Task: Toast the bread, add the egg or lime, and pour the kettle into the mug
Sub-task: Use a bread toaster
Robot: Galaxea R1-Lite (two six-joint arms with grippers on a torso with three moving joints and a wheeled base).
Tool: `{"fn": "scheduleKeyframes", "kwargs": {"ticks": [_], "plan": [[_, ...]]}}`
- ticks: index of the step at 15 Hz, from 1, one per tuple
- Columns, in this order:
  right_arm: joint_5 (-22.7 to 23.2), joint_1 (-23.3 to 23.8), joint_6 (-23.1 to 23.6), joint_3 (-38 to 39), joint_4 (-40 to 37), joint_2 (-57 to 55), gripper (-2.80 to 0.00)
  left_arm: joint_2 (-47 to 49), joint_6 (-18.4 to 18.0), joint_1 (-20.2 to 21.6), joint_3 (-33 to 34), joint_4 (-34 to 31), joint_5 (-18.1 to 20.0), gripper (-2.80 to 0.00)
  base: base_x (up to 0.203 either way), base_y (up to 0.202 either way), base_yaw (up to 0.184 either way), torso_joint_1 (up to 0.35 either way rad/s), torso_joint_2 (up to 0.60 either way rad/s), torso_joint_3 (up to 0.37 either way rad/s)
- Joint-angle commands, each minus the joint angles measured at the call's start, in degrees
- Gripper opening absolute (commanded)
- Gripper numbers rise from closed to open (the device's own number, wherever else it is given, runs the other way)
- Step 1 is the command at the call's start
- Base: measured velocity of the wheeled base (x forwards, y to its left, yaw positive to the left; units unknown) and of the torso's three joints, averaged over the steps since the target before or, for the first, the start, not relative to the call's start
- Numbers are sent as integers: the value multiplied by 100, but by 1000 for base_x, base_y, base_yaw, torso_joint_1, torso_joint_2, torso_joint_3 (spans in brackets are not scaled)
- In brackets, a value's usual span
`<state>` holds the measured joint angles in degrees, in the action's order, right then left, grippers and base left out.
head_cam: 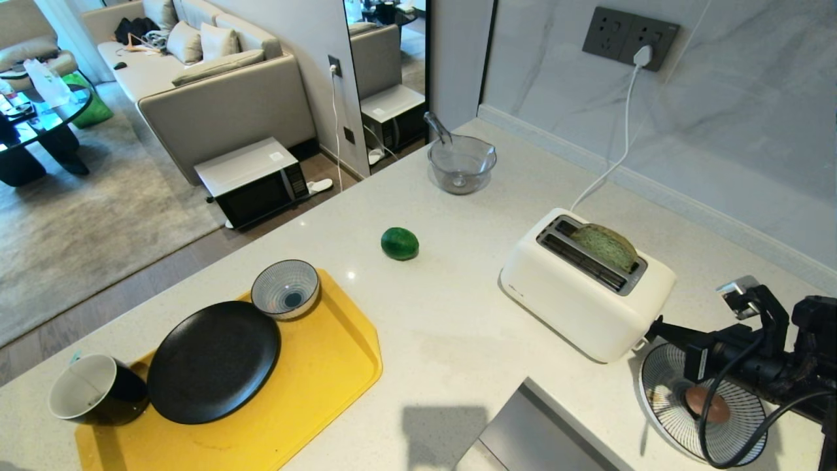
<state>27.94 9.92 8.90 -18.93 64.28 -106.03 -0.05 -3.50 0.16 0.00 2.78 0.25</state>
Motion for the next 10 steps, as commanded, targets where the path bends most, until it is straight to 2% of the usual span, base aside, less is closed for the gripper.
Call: {"fn": "scheduleKeyframes", "kwargs": {"ticks": [1, 10], "plan": [[18, 1, 7, 4, 41, 21, -280, -13, -2, 2, 97, 3, 1, -280, 0, 0, 0, 0, 0, 0], [18, 1, 32, 12, 41, 57, -280, -13, -2, 2, 97, 3, 1, -280, 0, 0, 0, 0, 0, 0]]}}
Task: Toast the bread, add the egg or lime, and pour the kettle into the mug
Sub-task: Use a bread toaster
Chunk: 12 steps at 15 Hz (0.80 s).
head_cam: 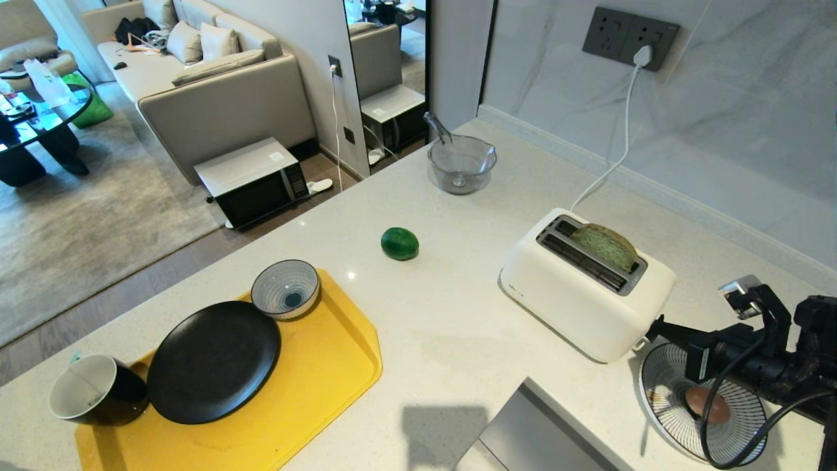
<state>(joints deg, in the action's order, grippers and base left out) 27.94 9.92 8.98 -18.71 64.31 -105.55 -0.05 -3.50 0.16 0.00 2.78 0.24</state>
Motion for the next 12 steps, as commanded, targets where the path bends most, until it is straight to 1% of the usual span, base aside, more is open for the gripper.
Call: {"fn": "scheduleKeyframes", "kwargs": {"ticks": [1, 12], "plan": [[18, 1, 48, -10, 38, 2, -280, -13, -2, 2, 97, 3, 2, -280, 0, 0, 0, 0, 0, 0], [18, 1, 60, -10, 12, 9, -280, -13, -2, 2, 97, 3, 2, -280, 0, 0, 0, 0, 0, 0]]}}
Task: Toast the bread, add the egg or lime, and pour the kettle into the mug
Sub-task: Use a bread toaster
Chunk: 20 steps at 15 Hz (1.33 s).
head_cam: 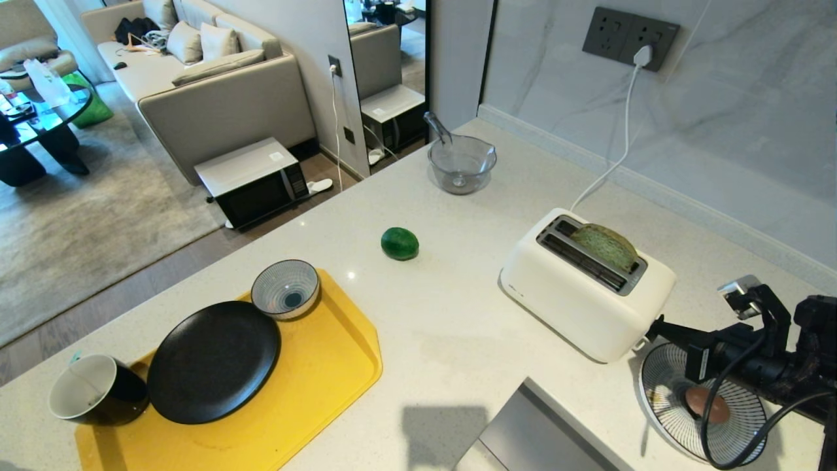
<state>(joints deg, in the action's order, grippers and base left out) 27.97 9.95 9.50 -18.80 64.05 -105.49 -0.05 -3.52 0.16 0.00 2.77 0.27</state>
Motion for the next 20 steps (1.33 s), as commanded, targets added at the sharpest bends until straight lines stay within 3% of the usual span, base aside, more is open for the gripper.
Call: {"fn": "scheduleKeyframes", "kwargs": {"ticks": [1, 20], "plan": [[16, -2, 8, -1, 34, 9, -280, -13, 0, 2, 97, 4, 0, -280, 0, 0, 0, 0, 0, 0], [16, -2, 0, 25, 2, 38, -280, -13, 0, 2, 97, 4, 0, -280, 0, 0, 0, 0, 0, 0]]}}
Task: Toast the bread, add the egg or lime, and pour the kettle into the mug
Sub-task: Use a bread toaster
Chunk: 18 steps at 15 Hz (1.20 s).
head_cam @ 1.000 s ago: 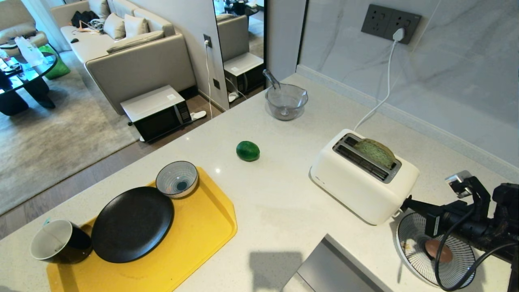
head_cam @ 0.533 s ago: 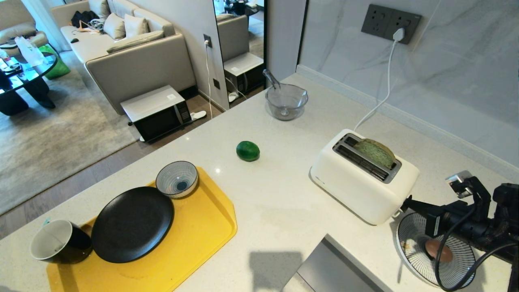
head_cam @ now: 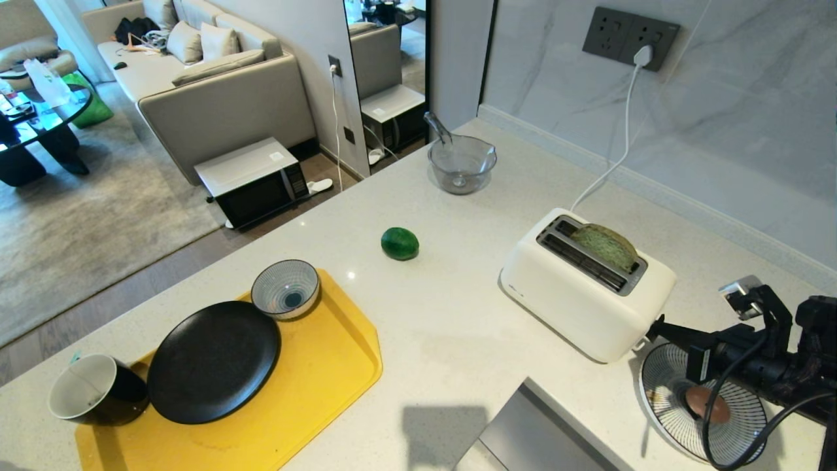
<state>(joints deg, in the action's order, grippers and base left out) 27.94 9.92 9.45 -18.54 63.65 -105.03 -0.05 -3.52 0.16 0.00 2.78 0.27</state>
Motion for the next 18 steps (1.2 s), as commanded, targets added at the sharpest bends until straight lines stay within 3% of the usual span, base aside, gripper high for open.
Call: {"fn": "scheduleKeyframes", "kwargs": {"ticks": [1, 18], "plan": [[18, 1, 4, 0, 34, -8, -280, -13, 1, 2, 97, 3, 0, -280, 0, 0, 0, 0, 0, 0], [18, 1, 13, -18, 34, -8, -280, -13, 1, 2, 97, 3, 0, -280, 0, 0, 0, 0, 0, 0]]}}
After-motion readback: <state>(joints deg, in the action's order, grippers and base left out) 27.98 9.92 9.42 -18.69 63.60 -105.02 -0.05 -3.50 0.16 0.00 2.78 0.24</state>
